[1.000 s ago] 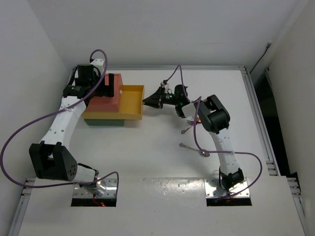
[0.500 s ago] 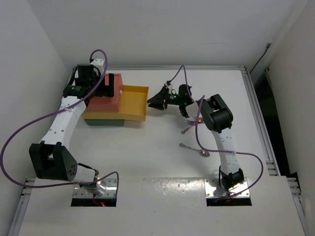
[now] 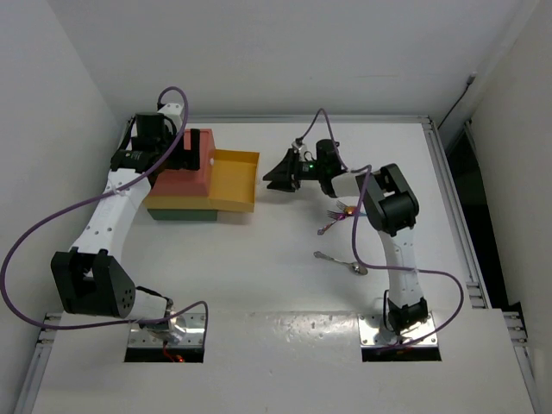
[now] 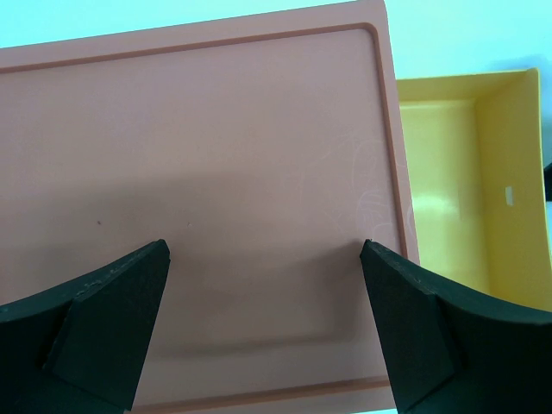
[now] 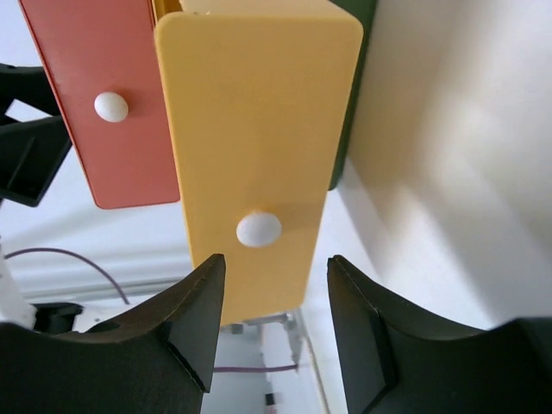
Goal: Sort the eating utensils into containers
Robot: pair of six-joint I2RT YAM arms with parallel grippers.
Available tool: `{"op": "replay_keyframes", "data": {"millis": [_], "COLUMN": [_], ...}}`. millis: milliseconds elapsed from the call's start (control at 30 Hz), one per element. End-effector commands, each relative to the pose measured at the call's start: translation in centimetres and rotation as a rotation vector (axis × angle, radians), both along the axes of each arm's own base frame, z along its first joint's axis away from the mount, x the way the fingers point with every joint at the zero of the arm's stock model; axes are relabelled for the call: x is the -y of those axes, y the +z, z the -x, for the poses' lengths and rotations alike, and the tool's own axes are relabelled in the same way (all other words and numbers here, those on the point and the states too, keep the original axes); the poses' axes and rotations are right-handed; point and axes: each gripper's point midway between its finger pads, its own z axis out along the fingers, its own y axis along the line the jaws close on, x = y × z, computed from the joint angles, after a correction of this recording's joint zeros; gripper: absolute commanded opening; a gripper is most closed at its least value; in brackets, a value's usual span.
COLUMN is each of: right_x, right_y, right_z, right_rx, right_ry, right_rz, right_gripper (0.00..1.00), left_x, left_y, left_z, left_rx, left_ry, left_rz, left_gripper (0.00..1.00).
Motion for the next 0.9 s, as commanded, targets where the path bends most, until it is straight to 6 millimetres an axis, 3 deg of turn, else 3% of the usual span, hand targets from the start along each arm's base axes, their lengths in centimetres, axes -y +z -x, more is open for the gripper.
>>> {"op": "replay_keyframes", "data": {"millis": [0, 167, 200, 267, 300, 333, 367, 433, 467, 533, 700, 833, 867], "right_x": [1.7, 4.0, 5.0, 7.4, 9.1, 10.2, 11.9, 15.0, 17.6, 20.5, 27.9, 30.6, 30.4], "right_y": [1.4, 1.7, 0.8, 3.0, 1.5, 1.8, 3.4, 3.1, 3.1, 4.4, 3.7, 2.1, 1.1], "right_z": [0.2, -0.1, 0.0, -2.0, -0.7, -0.7, -1.6, 0.4, 0.1, 1.5, 4.2, 8.2, 10.7], "right_rx": [0.104, 0.142, 0.167, 0.294, 0.331, 0.383, 0.468, 0.542, 0.559, 0.642, 0.612, 0.58, 0.583], "right_ry": [0.025, -0.014, -0.016, -0.056, 0.013, 0.033, 0.02, 0.119, 0.106, 0.162, 0.224, 0.335, 0.441], "right_rz": [0.058, 0.107, 0.173, 0.28, 0.404, 0.47, 0.574, 0.724, 0.831, 0.948, 1.212, 1.253, 1.21], "right_gripper": [0.51, 0.51, 0.51, 0.49, 0.48, 0.45, 0.44, 0.43, 0.41, 0.39, 0.3, 0.27, 0.27], "left_x": [0.7, 0.7, 0.7, 0.6, 0.6, 0.6, 0.6, 0.4, 0.7, 0.9, 1.6, 2.1, 2.4], "left_y": [-3.9, -3.9, -3.5, -3.5, -3.2, -3.6, -3.2, -3.6, -3.2, -2.8, -2.1, -1.4, -0.9], "left_z": [3.0, 3.0, 3.1, 3.3, 3.4, 3.5, 3.6, 3.8, 3.9, 4.1, 4.3, 4.6, 4.8], "left_rx": [-0.176, -0.176, -0.164, -0.163, -0.154, -0.162, -0.151, -0.16, -0.147, -0.134, -0.11, -0.087, -0.072], "left_ry": [-0.014, -0.014, -0.015, -0.021, -0.021, -0.027, -0.027, -0.044, -0.066, -0.086, -0.107, -0.134, -0.15], "left_rz": [0.01, 0.01, 0.011, 0.004, 0.005, -0.003, -0.002, -0.023, -0.018, -0.019, -0.045, -0.067, -0.074], "left_gripper": [1.0, 1.0, 1.0, 1.0, 1.0, 1.0, 1.0, 1.0, 1.0, 1.0, 1.0, 1.0, 1.0]}}
